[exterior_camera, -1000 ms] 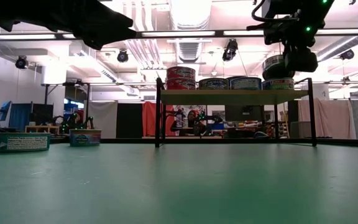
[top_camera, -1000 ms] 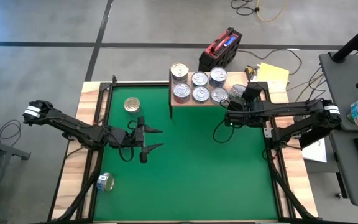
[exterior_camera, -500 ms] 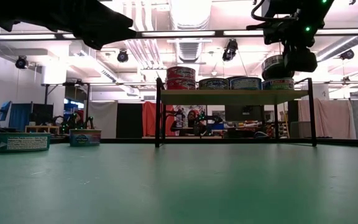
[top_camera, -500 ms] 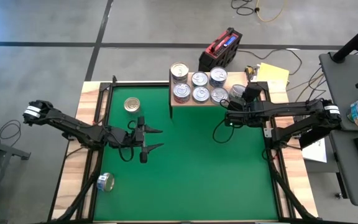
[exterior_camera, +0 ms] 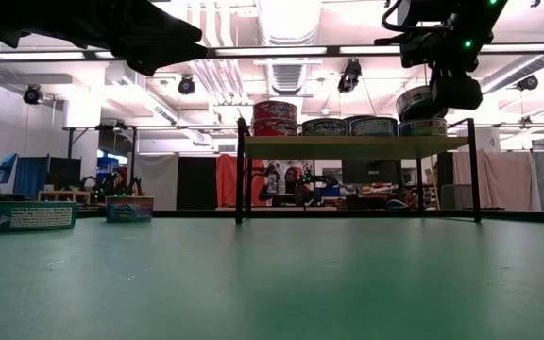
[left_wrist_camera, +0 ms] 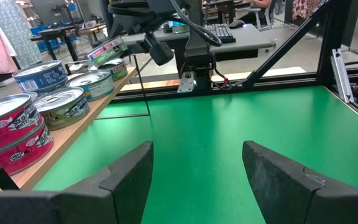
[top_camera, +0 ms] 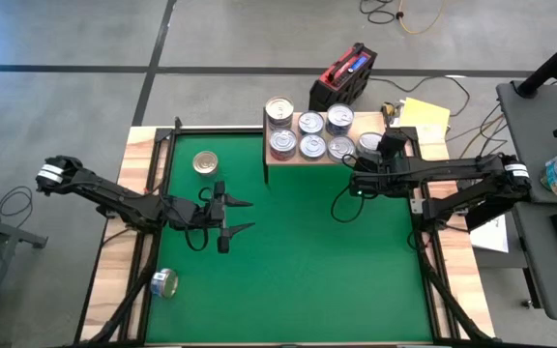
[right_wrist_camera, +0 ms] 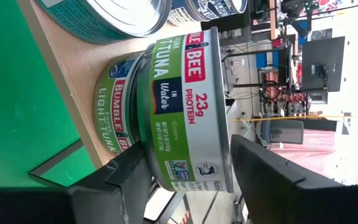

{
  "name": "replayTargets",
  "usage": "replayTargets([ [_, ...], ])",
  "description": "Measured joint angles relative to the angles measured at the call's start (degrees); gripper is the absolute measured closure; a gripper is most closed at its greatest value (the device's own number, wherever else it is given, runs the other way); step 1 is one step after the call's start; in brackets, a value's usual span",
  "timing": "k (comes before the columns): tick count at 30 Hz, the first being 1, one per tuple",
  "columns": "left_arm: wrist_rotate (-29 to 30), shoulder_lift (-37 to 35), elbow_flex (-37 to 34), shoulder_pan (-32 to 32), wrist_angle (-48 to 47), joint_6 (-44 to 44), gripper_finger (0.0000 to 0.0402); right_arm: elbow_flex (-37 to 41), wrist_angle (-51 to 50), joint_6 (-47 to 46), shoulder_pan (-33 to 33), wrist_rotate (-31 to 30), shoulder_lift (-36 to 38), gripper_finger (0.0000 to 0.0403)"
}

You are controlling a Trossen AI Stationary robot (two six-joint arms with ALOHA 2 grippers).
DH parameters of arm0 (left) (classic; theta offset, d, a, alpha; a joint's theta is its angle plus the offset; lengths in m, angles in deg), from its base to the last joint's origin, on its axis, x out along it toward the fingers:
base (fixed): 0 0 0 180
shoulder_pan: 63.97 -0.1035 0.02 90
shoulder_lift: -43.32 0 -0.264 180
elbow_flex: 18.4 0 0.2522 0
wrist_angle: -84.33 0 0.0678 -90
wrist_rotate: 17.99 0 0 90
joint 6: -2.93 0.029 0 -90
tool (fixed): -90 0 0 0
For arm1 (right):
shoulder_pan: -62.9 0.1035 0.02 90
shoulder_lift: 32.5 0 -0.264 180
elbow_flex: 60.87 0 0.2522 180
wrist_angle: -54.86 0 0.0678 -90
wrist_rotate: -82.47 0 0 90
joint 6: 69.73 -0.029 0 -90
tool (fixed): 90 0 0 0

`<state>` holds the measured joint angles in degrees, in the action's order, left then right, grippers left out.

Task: Stack canned seafood by type on shelf
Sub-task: Stack the green tuna can on top of the other green tuna can on the shelf

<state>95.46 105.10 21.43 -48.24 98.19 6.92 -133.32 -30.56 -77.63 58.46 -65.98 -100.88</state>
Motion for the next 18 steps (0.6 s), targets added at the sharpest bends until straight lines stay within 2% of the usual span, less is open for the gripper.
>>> replayTargets([
  [18, 0.0, 0.0, 0.0, 0.0, 0.0, 0.0, 0.0171, 0.0, 0.0, -0.8, 0.0, 0.2, 0.0, 0.0188],
])
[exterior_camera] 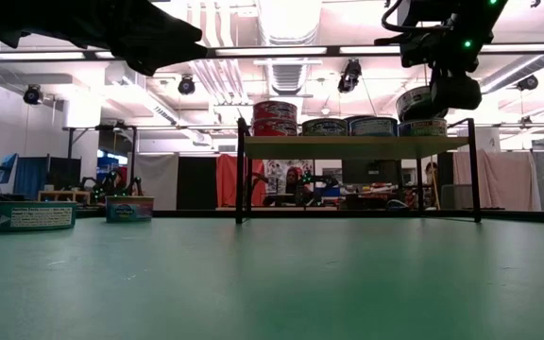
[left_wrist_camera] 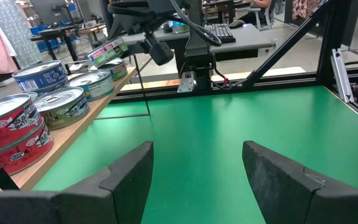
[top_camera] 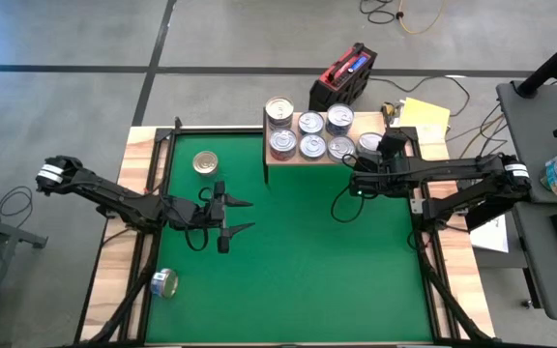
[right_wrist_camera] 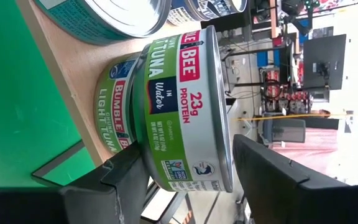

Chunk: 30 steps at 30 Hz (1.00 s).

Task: Stack canned seafood by type on shelf
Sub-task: Stack the green tuna can on top of the other green tuna can on the shelf

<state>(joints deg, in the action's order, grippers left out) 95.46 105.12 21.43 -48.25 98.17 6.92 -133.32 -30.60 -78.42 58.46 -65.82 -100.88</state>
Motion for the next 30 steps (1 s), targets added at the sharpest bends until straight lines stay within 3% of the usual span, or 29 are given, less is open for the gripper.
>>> replayTargets([
  [30, 0.0, 0.0, 0.0, 0.0, -0.2, 0.0, 0.0171, -0.1, -0.3, -2.2, -1.4, 0.1, 0.0, 0.0188],
])
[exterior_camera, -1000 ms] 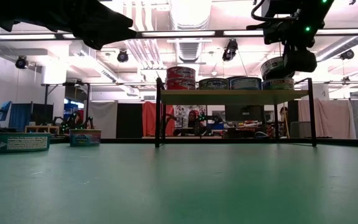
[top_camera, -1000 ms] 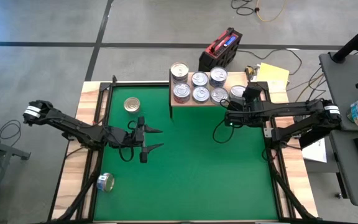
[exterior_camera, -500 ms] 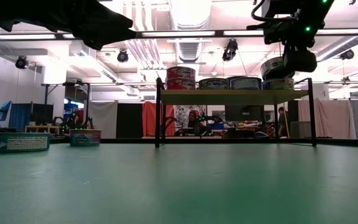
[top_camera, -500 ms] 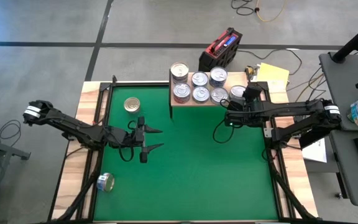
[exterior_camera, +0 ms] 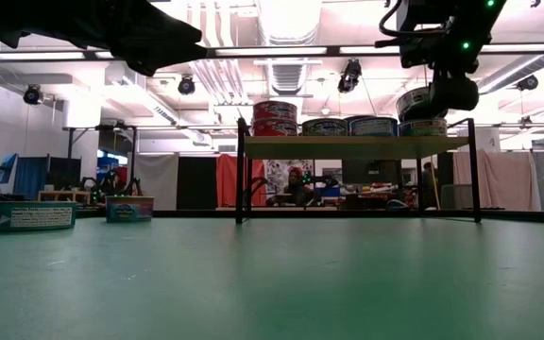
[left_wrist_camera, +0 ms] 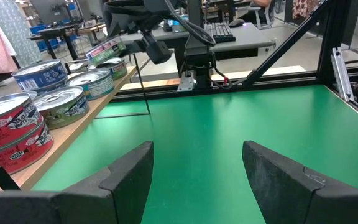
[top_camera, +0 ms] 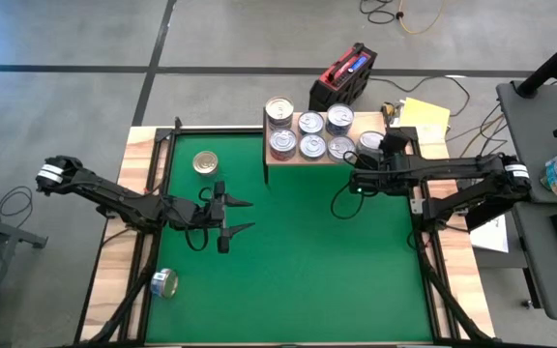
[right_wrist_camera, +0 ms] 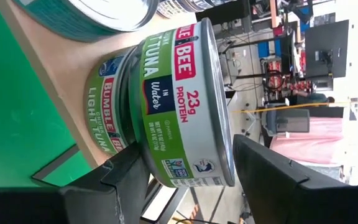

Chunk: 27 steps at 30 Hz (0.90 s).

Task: Stack canned seafood by type on shelf
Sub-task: Stack the green tuna can on top of the other green tuna can on the shelf

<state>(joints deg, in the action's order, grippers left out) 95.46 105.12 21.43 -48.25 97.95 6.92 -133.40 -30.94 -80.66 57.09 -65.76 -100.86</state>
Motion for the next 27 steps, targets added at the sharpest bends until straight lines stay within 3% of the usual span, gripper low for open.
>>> replayTargets([
  [18, 0.0, 0.0, 0.0, 0.0, 0.0, 0.0, 0.0171, -3.8, -1.2, 0.4, -0.5, 1.9, 0.1, 0.0188],
  [27, 0.0, 0.0, 0.0, 0.0, -0.1, 0.0, 0.0171, -4.4, -1.6, -0.1, -0.5, 6.5, 0.1, 0.0188],
])
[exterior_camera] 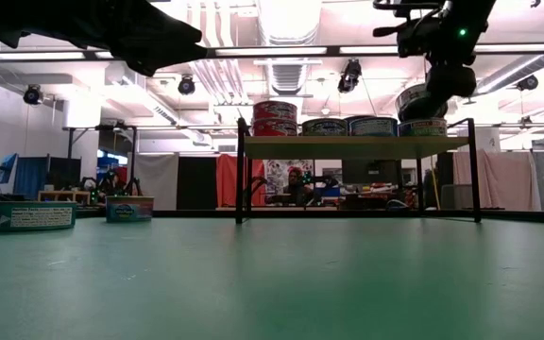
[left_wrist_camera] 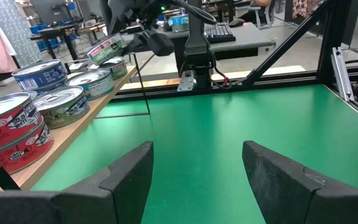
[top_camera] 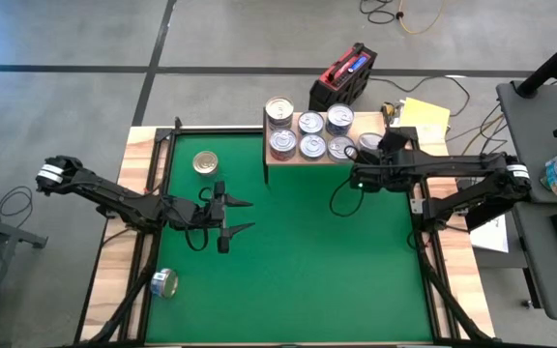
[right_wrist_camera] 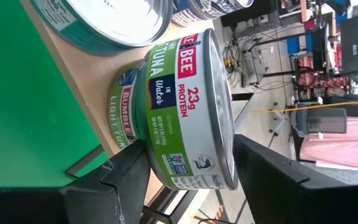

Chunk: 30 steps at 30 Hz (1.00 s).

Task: Stack canned seafood by type on shelf
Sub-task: Stack the green tuna can on top of the other green tuna can on the shelf

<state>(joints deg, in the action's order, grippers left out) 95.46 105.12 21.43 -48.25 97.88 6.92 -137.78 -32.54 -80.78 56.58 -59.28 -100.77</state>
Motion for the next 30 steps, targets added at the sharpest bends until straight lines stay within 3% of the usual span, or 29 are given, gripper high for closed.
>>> replayTargets([
  [16, 0.0, 0.0, 0.0, 0.0, -0.2, 0.0, 0.0171, -2.2, -5.5, -5.2, -0.2, 4.8, 0.0, 0.0188],
  [30, 0.0, 0.0, 0.0, 0.0, -0.4, 0.0, 0.0171, -2.2, -6.1, -5.4, -0.9, 4.7, 0.0, 0.0188],
])
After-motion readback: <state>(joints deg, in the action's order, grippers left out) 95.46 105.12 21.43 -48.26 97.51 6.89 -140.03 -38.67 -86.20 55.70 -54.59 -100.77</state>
